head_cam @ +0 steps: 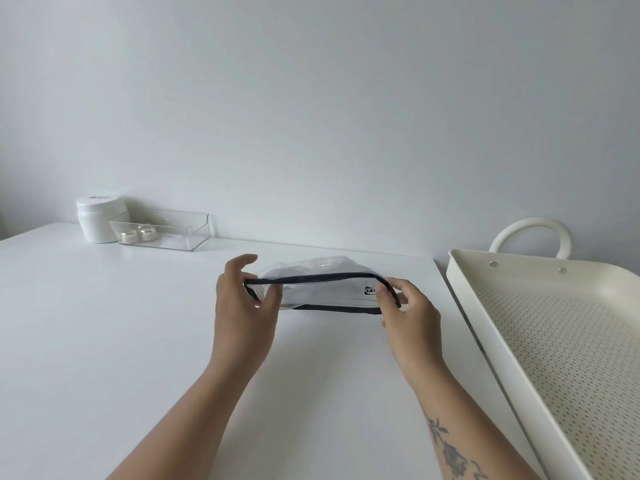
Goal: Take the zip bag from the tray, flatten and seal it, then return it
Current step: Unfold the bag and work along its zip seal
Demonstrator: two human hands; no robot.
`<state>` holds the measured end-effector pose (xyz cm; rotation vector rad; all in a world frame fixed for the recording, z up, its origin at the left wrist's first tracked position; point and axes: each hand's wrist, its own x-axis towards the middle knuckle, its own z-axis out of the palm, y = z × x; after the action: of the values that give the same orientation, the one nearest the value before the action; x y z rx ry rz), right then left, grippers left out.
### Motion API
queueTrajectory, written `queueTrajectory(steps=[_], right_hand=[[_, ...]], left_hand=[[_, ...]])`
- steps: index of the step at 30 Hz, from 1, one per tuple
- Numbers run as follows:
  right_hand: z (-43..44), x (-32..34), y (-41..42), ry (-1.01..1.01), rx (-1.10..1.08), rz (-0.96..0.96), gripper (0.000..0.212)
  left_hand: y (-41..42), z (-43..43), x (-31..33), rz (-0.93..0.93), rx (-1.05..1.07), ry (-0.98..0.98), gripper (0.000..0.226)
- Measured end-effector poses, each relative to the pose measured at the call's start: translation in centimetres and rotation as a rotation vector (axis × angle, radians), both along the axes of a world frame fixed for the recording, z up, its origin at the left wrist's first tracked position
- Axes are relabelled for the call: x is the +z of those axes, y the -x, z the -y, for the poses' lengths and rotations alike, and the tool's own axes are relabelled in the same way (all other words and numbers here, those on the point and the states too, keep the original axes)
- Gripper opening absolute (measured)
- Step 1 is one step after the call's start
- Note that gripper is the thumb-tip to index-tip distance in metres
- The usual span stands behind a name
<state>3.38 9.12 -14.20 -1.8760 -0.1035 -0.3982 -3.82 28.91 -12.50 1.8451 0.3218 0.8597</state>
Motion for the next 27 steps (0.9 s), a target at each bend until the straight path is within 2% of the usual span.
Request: queueTrajectory(steps=[3,10,13,16,19,22,27], right_hand=[[-0.2,0.4,0.4,-0.037,0.045,0.030,0.031],[-0.4,0.4,0.6,0.009,0.060,0.078,0.038],[-0.5,0.3,0.6,0.101,0.000,0.051,0.041],[-0.9,0.1,0.6,0.204,-0.085,-0.023,0.036],[-0.6,-0.2,0.3,0.180,-0.093,-0.067,0.031],[0.1,-0.1,0.1,0.050,-0.020,-0.037,0.031],[-0.5,0.6,0.2,-0.061,0.001,0.047,0.034]], left_hand=[[-0.1,-0.2,0.0,0.052,-0.017,-0.082,0.032],[-0.5,-1.0,0.0,0.078,0.120,-0.051,0.042],[-0.6,-1.1,-0.1,0.060,0.156,-0.028,0.041],[-0.7,-1.5,-0.5,0.024,0.165,-0.014,0.036],[-0.6,-1.5,-0.5,-0.033,0.073,0.012,0.031],[-0.2,-1.1,0.2,-0.080,-0.047,0.012,0.032],[0.6,-0.7,1.1,-0.085,-0.369,0.137,0.034]])
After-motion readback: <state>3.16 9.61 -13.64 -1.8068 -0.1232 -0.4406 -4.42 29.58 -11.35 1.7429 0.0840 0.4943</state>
